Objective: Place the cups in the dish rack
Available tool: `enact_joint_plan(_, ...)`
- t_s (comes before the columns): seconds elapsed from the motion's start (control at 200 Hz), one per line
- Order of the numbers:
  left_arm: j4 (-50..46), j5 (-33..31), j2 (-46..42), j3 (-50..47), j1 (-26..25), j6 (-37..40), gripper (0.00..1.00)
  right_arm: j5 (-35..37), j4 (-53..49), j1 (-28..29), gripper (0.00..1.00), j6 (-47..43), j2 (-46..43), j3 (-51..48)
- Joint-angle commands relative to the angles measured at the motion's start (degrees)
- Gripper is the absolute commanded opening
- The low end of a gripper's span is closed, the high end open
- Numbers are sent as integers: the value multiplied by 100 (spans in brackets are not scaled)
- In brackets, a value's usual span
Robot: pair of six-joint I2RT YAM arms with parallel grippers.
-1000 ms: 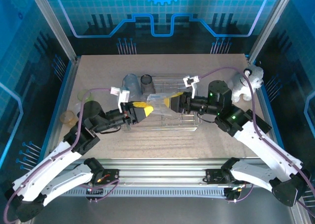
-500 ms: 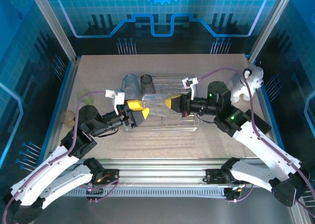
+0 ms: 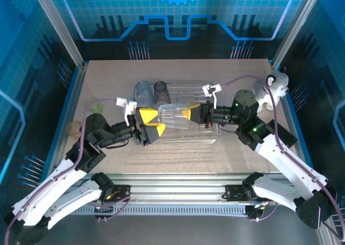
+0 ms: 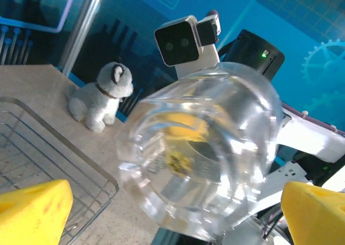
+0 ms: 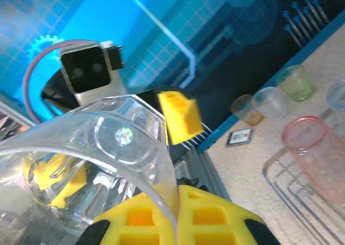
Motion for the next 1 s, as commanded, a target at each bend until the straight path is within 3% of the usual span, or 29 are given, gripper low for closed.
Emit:
enact_joint_plan(0.0, 457, 976, 388, 312, 147, -319, 99, -568, 1090, -51, 0, 591, 29, 51)
enact_joint_plan(0.295, 1035, 1511, 739, 479, 198, -461, 99, -806, 1198, 63, 0, 764, 284, 136)
enact_joint_plan(0.37, 1118, 1604, 805, 485, 197, -517, 95, -808, 1210, 69, 0, 810, 375, 167)
enact_joint_plan(0.515, 1108, 1572, 812, 474, 202, -466, 71, -805, 1285, 58, 0, 863, 522, 180)
enact_joint_plan(0.6, 1082, 1501, 773, 449, 202, -399, 49, -819, 1410, 47, 0, 985, 627, 185)
enact_joint_plan(0.765, 817, 983, 510, 349, 196, -191, 24, -612, 1040, -57, 32, 745, 627, 211)
enact_joint_plan(0.886, 437, 450, 195, 265, 202, 30, 15, -16, -135, -145, 44, 49, 362, 289)
enact_joint_plan(0.996, 2, -164, -48, 224, 192, 203, 12, 858, -1500, -179, 47, -803, 65, 481)
